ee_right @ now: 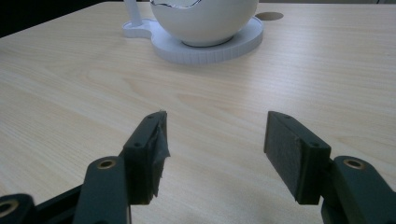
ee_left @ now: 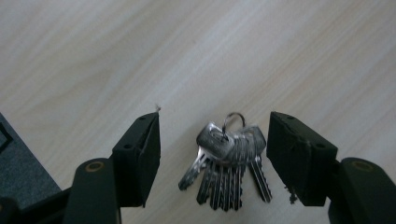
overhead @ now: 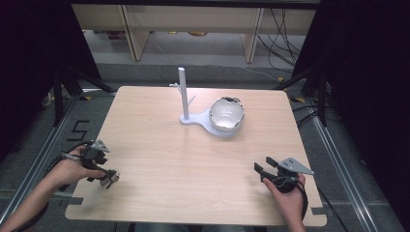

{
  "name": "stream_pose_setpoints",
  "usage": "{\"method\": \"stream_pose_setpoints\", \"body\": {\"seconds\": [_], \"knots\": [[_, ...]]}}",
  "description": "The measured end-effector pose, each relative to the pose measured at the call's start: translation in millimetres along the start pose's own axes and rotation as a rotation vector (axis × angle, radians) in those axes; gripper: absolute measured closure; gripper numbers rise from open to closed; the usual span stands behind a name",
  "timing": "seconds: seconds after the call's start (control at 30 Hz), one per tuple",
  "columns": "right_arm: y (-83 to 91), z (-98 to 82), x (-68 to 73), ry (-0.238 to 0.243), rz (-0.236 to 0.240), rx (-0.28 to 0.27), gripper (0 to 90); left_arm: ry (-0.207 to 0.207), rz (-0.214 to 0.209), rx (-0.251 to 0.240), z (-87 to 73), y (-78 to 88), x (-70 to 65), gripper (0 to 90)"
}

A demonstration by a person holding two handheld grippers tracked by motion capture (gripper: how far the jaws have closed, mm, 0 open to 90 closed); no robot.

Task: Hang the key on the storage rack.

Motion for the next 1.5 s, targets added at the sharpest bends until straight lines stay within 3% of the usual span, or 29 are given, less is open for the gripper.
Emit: {"method": "stream_pose_setpoints", "body": {"seconds": [0.07, 0.1, 0.17, 0.23, 0.27, 0.3, 0.33, 0.37, 0.4, 0.43, 0.5, 0.67, 0.8, 0.83, 0.87, 0.9, 0.97, 1.0, 1.1, 1.2, 1.27, 1.3, 1.33, 1.37, 1.5], "knots": [[-0.9, -0.2, -0.4, -0.003, 0.006, -0.012, 40.6, -0.016, -0.026, 0.039, -2.1, -4.5, -0.9, 33.1], [0.2, -0.6, 2.6, -0.038, -0.003, -0.004, 40.7, -0.016, -0.033, 0.069, -3.3, -6.5, -2.5, 31.8], [-0.5, -0.6, 1.0, -0.026, -0.008, -0.011, 40.7, -0.052, -0.029, 0.092, -3.3, -12.1, -2.5, 30.0], [0.1, -0.3, 2.4, -0.042, 0.001, -0.008, 40.7, -0.045, -0.035, 0.105, -3.9, -17.3, -5.7, 30.0], [-0.2, -0.3, 2.2, -0.041, 0.001, -0.008, 40.7, -0.056, -0.038, 0.114, -3.7, -19.3, -6.0, 29.9], [-0.6, 0.1, -1.9, 0.013, -0.007, -0.012, 40.7, -0.055, -0.04, 0.118, -3.4, -21.1, -6.7, 29.9], [-0.4, -0.6, 1.6, -0.032, -0.001, -0.005, 40.7, -0.067, -0.037, 0.136, -2.8, -23.1, -6.2, 29.8], [-0.6, 0.1, -0.9, 0.0, -0.002, -0.014, 40.7, -0.067, -0.037, 0.136, -2.8, -23.1, -6.2, 29.8], [-0.6, 0.1, -0.9, 0.0, -0.002, -0.014, 40.7, -0.082, -0.03, 0.147, -2.5, -23.8, -5.5, 29.8], [-0.1, -0.5, 2.2, -0.041, 0.0, -0.008, 40.7, -0.086, -0.029, 0.156, -2.3, -24.7, -5.7, 29.8], [-0.3, 0.0, -0.7, -0.002, -0.003, -0.009, 40.7, -0.104, -0.031, 0.168, -1.5, -26.4, -5.8, 30.0], [0.0, -0.4, 2.5, -0.039, 0.0, -0.007, 40.8, -0.1, -0.044, 0.196, 0.0, -28.0, -6.4, 32.2], [0.1, -0.8, 0.7, -0.018, -0.006, 0.003, 40.8, -0.088, -0.046, 0.184, -0.3, -29.1, -6.4, 34.7], [-0.3, -0.3, -1.4, 0.014, -0.008, -0.003, 40.8, -0.092, -0.047, 0.182, 0.1, -28.3, -6.1, 36.3], [0.0, -0.2, -0.9, 0.009, -0.006, -0.001, 40.8, -0.087, -0.04, 0.168, 0.2, -28.4, -6.1, 38.6], [0.9, -0.8, 2.0, -0.028, -0.001, 0.008, 40.8, -0.075, -0.04, 0.166, -0.2, -28.3, -6.2, 41.9], [0.9, -0.7, 2.0, -0.029, -0.001, 0.008, 40.9, -0.051, -0.048, 0.171, -1.2, -27.6, -6.8, 43.3], [0.5, -0.1, -0.6, 0.005, -0.005, -0.001, 40.8, -0.045, -0.046, 0.176, -1.6, -27.1, -6.8, 44.7], [0.1, -0.6, -0.8, 0.019, -0.006, 0.004, 40.8, -0.035, -0.044, 0.19, -2.7, -26.1, -8.3, 48.9], [0.3, -0.8, 0.5, 0.015, -0.007, 0.011, 40.8, -0.038, -0.044, 0.205, -3.1, -25.4, -9.1, 51.6], [1.8, -1.4, 3.3, -0.014, -0.006, 0.031, 40.9, -0.032, -0.043, 0.211, -3.2, -25.0, -9.9, 54.5], [1.8, -1.4, 3.3, -0.014, -0.006, 0.031, 40.9, -0.033, -0.042, 0.213, -3.2, -24.9, -10.2, 54.5], [0.6, -0.8, 0.2, 0.018, -0.006, 0.016, 40.9, -0.03, -0.041, 0.213, -3.2, -24.9, -10.9, 55.7], [1.1, -1.2, 2.2, -0.009, -0.01, 0.02, 40.9, -0.029, -0.037, 0.218, -3.0, -24.6, -11.4, 56.7], [2.1, -1.6, 3.9, -0.025, -0.006, 0.035, 40.8, -0.028, -0.019, 0.24, -4.2, -24.5, -12.6, 54.0]]}}
Point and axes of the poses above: each handheld gripper's, and its own axes: y roughly backward along the jaws, z roughly out of its top, x roughly to its left, the point moved 4 cm from there along -y, roughly forward along the jaws, and after that the axes turned 2 degrees about y, right-handed, at the moved point
